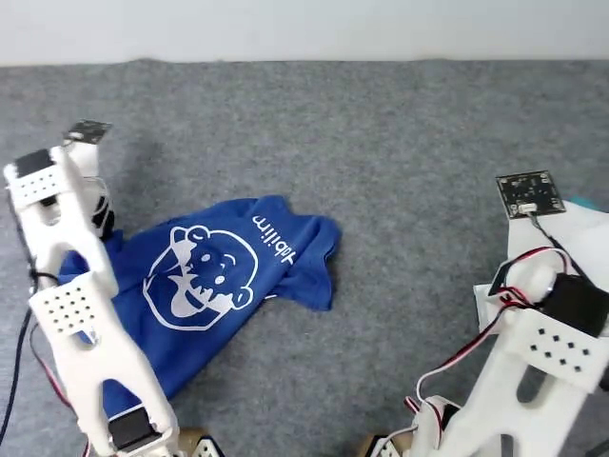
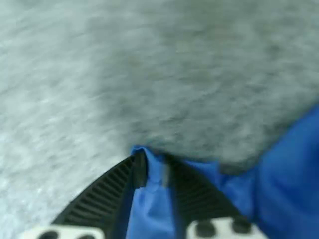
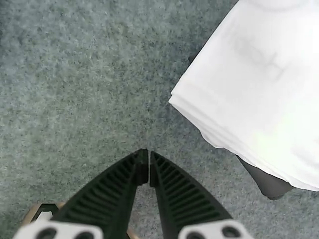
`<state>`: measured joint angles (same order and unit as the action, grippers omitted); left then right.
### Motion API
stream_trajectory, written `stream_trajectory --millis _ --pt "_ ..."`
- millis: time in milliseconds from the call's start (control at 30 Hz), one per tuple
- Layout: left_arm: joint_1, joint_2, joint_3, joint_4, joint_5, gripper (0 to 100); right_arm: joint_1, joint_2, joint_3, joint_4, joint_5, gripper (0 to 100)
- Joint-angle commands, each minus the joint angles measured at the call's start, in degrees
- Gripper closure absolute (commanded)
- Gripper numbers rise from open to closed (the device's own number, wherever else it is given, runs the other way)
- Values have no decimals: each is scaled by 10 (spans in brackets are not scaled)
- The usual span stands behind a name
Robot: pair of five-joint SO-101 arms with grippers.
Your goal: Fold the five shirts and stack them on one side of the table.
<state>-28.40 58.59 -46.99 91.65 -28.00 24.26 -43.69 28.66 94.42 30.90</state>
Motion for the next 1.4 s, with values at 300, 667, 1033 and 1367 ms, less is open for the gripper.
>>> stream_trajectory --millis 300,667,1033,1367 --pt "-2 24 -178 91 4 986 -3 -10 -7 -7 0 988" --pt "-19 -256 10 91 25 987 -20 -5 -8 -7 -4 988" --pt "-67 -599 386 87 -40 987 -240 74 -11 -127 -108 988" --pt "-155 -698 482 87 -69 987 -388 346 -196 -175 -186 988"
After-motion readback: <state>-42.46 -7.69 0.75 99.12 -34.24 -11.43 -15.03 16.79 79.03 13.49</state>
